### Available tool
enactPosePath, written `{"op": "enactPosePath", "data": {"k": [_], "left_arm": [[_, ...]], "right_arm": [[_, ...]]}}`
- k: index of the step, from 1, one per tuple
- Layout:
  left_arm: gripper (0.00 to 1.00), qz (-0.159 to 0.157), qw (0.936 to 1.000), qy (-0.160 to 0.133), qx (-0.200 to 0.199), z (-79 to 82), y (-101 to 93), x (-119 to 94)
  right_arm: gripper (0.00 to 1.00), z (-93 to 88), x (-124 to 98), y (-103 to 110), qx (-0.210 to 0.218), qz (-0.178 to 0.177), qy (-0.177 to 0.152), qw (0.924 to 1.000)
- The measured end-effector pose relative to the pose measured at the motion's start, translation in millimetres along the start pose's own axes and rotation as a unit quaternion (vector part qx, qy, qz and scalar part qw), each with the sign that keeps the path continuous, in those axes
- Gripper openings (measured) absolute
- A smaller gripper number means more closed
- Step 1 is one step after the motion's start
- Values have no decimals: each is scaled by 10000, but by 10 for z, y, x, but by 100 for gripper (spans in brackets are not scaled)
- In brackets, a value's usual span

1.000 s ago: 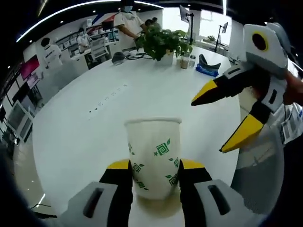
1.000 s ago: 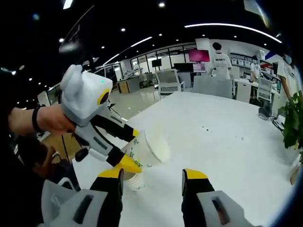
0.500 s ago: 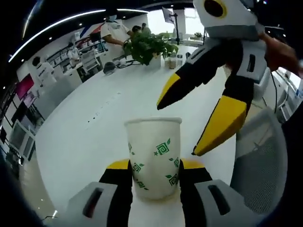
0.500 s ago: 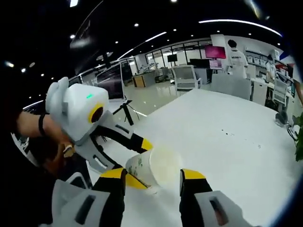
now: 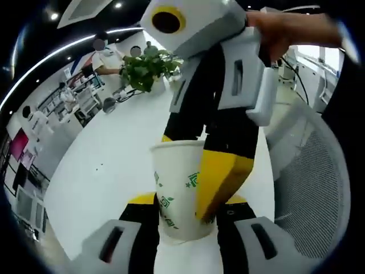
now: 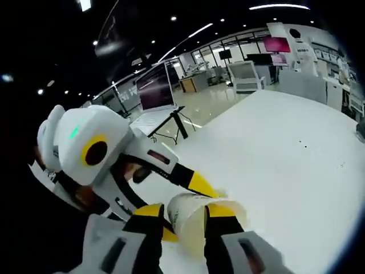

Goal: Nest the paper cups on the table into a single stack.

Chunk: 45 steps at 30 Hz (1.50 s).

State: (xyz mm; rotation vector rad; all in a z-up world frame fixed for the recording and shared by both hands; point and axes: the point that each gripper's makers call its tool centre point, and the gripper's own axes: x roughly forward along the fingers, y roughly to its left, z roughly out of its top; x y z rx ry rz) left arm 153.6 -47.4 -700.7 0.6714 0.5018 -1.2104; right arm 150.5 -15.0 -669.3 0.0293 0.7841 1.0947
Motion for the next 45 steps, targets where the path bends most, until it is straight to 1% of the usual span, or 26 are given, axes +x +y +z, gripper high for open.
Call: {"op": "enactPosePath", "data": {"k": [4, 7, 8, 11, 13, 16, 18, 21, 23, 25, 28, 35, 37, 39, 41, 45], "left_arm": [[37, -61, 9999, -81, -69, 30, -61, 0], [37, -71, 9998, -145, -77, 61, -89, -10], [37, -66, 9998, -171, -82, 72, -94, -13], [37, -35, 9997, -187, -141, 75, -95, -20], [38, 6, 9996, -192, -208, 64, -98, -36], [38, 58, 9988, -268, -409, 34, -87, -69], [39, 105, 9982, -295, -508, 16, -78, -86], [39, 182, 9961, -357, -786, -65, -24, -95], [41, 216, 9955, -361, -846, -77, -32, -102], [42, 288, 9947, -344, -920, -138, 19, -126], [43, 352, 9930, -361, -1067, -189, 46, -178], [44, 511, 9892, -373, -1325, -314, 95, -252], [44, 547, 9884, -348, -1377, -353, 97, -270], [44, 629, 9883, -261, -1367, -452, 128, -283], [45, 677, 9880, -214, -1370, -475, 116, -338], [46, 698, 9858, -188, -1517, -572, 114, -339]], "right_arm": [[16, -19, 63, 76, -11, 123, 55, 9999], [9, -44, 91, 70, -30, 106, 126, 9999], [6, -75, 82, 109, -27, 116, 165, 9998], [3, -77, 93, 132, 64, 141, 169, 9997], [2, -89, 122, 119, 82, 98, 209, 9997], [0, -152, 139, 138, -101, 49, 351, 9993], [0, -145, 153, 119, -151, 15, 367, 9992], [0, -159, 166, 165, -201, -9, 378, 9991], [0, -151, 185, 150, -244, -28, 389, 9989], [0, -148, 191, 149, -313, -43, 418, 9986], [0, -123, 211, 109, -346, -75, 415, 9985], [0, -99, 252, 101, -490, -162, 470, 9976], [0, -100, 264, 95, -517, -166, 498, 9973], [0, -126, 259, 105, -603, -211, 554, 9964], [0, -123, 296, 79, -655, -228, 611, 9957], [0, -143, 324, 44, -738, -262, 714, 9944]]}}
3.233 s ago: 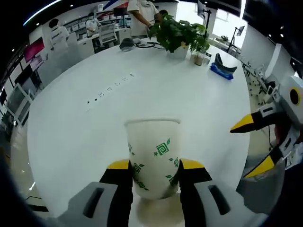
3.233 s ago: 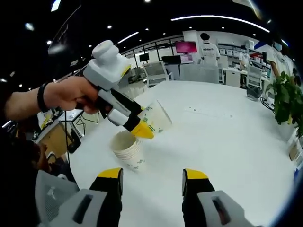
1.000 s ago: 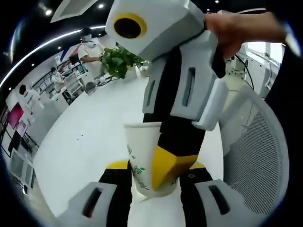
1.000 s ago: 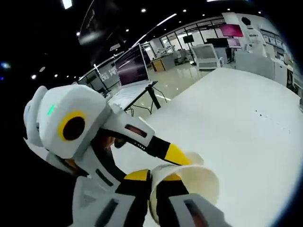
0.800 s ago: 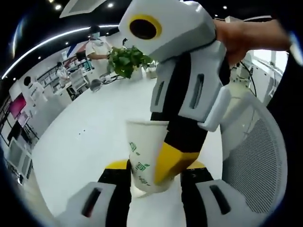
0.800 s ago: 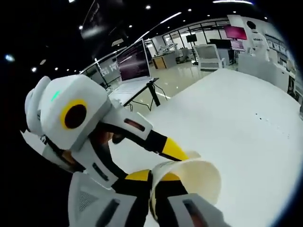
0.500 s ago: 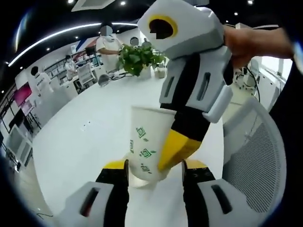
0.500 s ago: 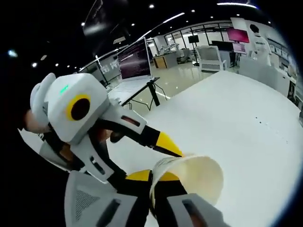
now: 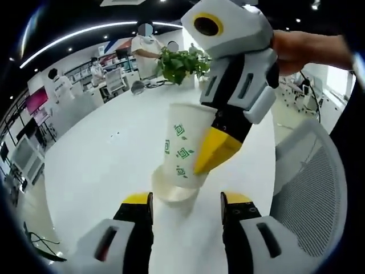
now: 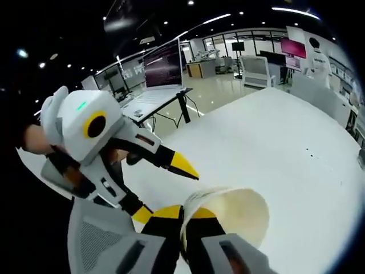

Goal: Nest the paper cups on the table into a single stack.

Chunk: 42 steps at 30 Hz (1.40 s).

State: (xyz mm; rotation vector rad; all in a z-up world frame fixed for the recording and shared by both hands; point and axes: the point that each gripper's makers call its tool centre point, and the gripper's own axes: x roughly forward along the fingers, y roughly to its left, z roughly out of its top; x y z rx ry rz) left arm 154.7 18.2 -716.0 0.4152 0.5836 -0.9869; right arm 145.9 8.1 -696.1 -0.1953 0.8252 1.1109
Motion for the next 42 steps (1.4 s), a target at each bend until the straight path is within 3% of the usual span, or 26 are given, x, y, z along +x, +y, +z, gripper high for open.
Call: {"op": "enactPosePath", "data": {"k": [5, 6, 15, 18, 22, 29, 31, 35, 42], "left_arm": [[48, 26, 9994, 47, -350, -128, -11, -33], [49, 35, 9982, 40, -592, -190, -23, -57], [50, 78, 9965, 138, -818, -357, -43, -83], [50, 94, 9960, 146, -875, -383, -25, -86], [50, 94, 9956, 159, -916, -402, -19, -90], [50, 67, 9955, 189, -922, -440, -24, -57], [50, 58, 9955, 196, -921, -442, -27, -52], [50, 55, 9955, 208, -922, -442, -40, -47], [49, 59, 9954, 229, -929, -450, -38, -4]], "right_arm": [[0, 11, 71, -2, -164, -28, 150, 9997], [0, -20, 142, -52, -446, -83, 396, 9982], [0, -96, 273, -91, -878, -122, 794, 9929], [0, -128, 257, -7, -996, -154, 919, 9907], [0, -154, 346, -171, -1055, -156, 974, 9895], [2, -144, 357, -199, -1087, -190, 974, 9891], [3, -136, 299, -110, -1111, -182, 981, 9888], [3, -163, 354, -213, -1124, -179, 999, 9885], [6, -181, 308, -193, -1159, -197, 983, 9882]]}}
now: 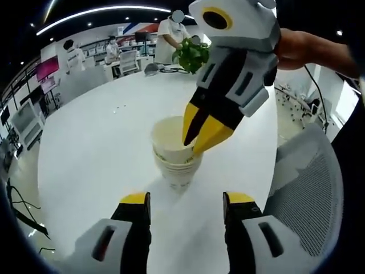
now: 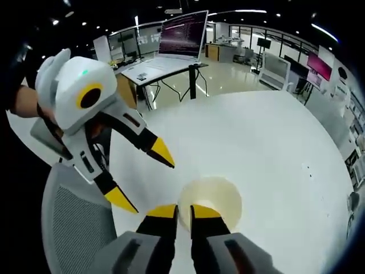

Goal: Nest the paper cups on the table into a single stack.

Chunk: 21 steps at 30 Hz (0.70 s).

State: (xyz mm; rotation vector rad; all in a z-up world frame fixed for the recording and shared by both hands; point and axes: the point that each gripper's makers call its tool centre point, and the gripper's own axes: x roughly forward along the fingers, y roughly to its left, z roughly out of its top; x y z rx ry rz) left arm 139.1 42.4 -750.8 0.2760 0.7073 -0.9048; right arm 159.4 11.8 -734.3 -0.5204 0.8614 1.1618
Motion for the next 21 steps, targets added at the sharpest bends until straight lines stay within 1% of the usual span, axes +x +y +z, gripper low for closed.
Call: {"op": "enactPosePath", "data": {"k": [4, 5, 7, 8, 9, 11, 13, 14, 15, 17, 18, 21], "left_arm": [[49, 7, 10000, 22, 10, 3, 3, 29], [49, 4, 10000, 24, 14, 7, 8, 37], [49, -2, 10000, 33, 25, 13, 18, 52], [49, -2, 10000, 37, 29, 15, 24, 59], [49, -5, 10000, 43, 35, 18, 32, 66], [49, -3, 10000, 58, 45, 27, 43, 80], [49, -4, 10000, 65, 59, 40, 51, 92], [49, -5, 10000, 68, 62, 47, 57, 100], [49, -10, 9999, 74, 74, 57, 57, 106], [49, -21, 9999, 92, 111, 76, 66, 130], [49, -34, 9998, 114, 145, 81, 72, 150], [48, -56, 9993, 220, 299, 60, 98, 196]], "right_arm": [[10, -4, -52, 39, -5, -5, -20, 10000], [11, -9, -51, 1, -31, -28, -60, 10000], [13, 26, -120, -8, -49, -54, -140, 9999], [14, 11, -115, -32, -37, -61, -169, 9998], [15, -6, -116, -68, 0, -86, -216, 9997], [15, -28, -181, -70, 98, -123, -280, 9995], [16, -55, -209, -172, 184, -187, -351, 9990], [17, -72, -239, -153, 226, -206, -377, 9988], [20, -95, -259, -153, 264, -211, -392, 9987], [24, -141, -309, -221, 328, -253, -399, 9983], [27, -211, -304, -243, 333, -273, -360, 9984], [37, -309, -297, -274, 197, -384, -223, 9988]]}}
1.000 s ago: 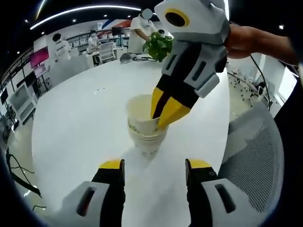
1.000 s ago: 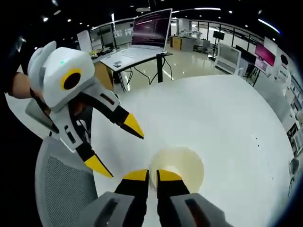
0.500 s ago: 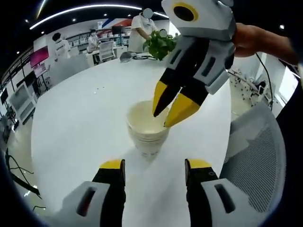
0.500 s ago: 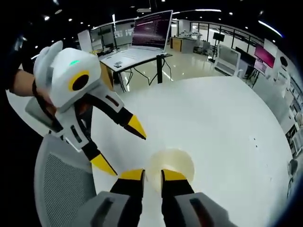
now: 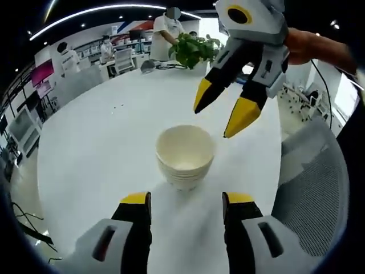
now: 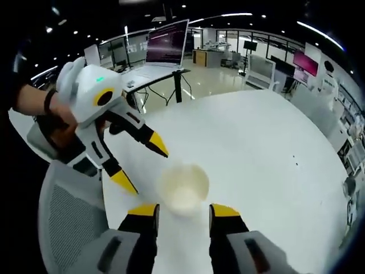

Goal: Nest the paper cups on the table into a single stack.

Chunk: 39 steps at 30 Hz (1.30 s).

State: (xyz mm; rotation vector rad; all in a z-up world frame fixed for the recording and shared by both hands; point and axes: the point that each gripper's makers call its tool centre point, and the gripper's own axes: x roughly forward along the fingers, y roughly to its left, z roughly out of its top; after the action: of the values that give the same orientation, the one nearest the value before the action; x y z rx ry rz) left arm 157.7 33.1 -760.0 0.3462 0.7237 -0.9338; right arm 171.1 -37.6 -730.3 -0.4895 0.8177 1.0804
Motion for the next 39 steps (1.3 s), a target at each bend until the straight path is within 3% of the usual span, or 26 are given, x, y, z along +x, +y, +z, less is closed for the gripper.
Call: {"op": "enactPosePath", "data": {"k": [11, 16, 24, 26, 29, 31, 33, 34, 39], "left_arm": [[51, -161, 9986, 273, 434, 39, 52, 240], [57, -308, 9946, 593, 795, -49, 60, 370], [55, -407, 9946, 549, 776, -8, 67, 521], [55, -427, 9941, 560, 829, -7, 72, 560], [53, -427, 9934, 585, 890, -9, 83, 618], [46, -495, 9933, 524, 906, 41, 57, 615], [42, -507, 9930, 400, 991, 119, 49, 638], [43, -472, 9925, 482, 1018, 112, 57, 641], [42, -469, 9911, 490, 1143, 193, 160, 690]], "right_arm": [[49, -196, 245, 22, -119, 104, 165, 9997], [66, -282, 438, -62, -444, 7, 316, 9985], [63, -334, 585, -27, -505, 166, 246, 9983], [60, -293, 515, 11, -538, 185, 227, 9981], [53, -314, 598, -50, -510, 209, 178, 9983], [49, -271, 597, -45, -539, 212, 101, 9983], [38, -197, 606, -14, -555, 307, -50, 9980], [39, -241, 614, -52, -628, 211, 94, 9978], [38, -187, 569, -144, -542, 161, -38, 9984]]}}
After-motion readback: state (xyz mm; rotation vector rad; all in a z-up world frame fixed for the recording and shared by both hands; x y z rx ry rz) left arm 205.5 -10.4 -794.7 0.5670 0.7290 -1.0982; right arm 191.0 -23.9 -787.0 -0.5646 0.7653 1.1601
